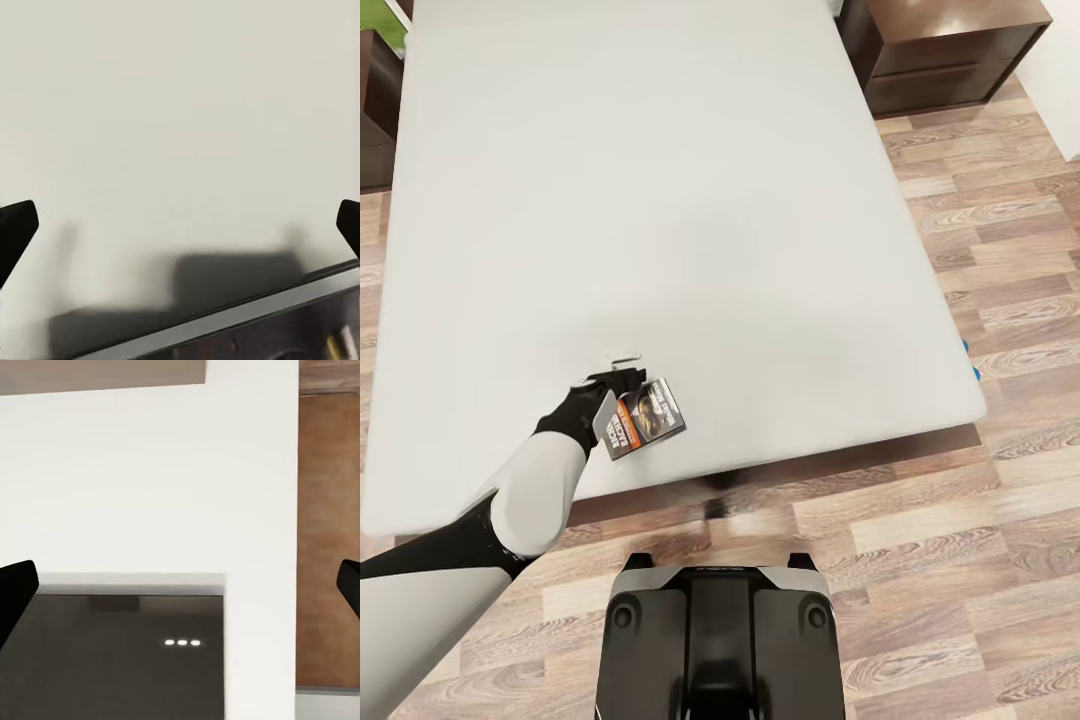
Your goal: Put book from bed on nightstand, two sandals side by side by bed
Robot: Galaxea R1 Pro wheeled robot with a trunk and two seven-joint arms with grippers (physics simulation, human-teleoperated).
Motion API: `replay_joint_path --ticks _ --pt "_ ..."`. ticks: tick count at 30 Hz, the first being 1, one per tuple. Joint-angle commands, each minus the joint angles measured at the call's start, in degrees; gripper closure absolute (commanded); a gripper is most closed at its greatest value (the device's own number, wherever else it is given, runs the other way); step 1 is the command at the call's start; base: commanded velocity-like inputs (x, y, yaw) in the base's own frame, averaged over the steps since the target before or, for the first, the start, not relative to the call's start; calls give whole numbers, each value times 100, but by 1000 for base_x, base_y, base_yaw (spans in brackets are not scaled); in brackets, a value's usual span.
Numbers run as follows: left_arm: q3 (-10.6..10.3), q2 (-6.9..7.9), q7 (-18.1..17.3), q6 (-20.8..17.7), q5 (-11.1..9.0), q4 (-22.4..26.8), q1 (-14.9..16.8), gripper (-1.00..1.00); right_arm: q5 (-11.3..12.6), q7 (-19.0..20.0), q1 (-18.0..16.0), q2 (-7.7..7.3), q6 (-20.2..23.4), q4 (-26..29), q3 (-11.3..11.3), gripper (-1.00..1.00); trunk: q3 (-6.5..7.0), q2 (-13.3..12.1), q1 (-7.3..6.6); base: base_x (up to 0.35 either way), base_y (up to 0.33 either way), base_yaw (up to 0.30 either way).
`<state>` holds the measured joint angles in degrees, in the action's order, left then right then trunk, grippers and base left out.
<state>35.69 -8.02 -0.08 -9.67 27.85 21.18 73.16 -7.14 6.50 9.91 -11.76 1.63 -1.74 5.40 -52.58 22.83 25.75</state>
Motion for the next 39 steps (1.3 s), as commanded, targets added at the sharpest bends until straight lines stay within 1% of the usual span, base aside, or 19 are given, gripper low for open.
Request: replay_joint_path --ticks 1,12,39 --pt "25 -6 -1 -12 28 13 -5 -100 -59 18 2 -1 18 7 49 -100 -5 9 4 -9 0 0" --pt "25 -9 -1 115 28 -2 -48 -100 -59 18 2 -1 18 7 49 -100 -5 9 4 -26 0 0" --pt "25 -9 -1 136 28 -4 -56 -100 -59 18 2 -3 18 10 49 -100 -5 9 4 -95 0 0"
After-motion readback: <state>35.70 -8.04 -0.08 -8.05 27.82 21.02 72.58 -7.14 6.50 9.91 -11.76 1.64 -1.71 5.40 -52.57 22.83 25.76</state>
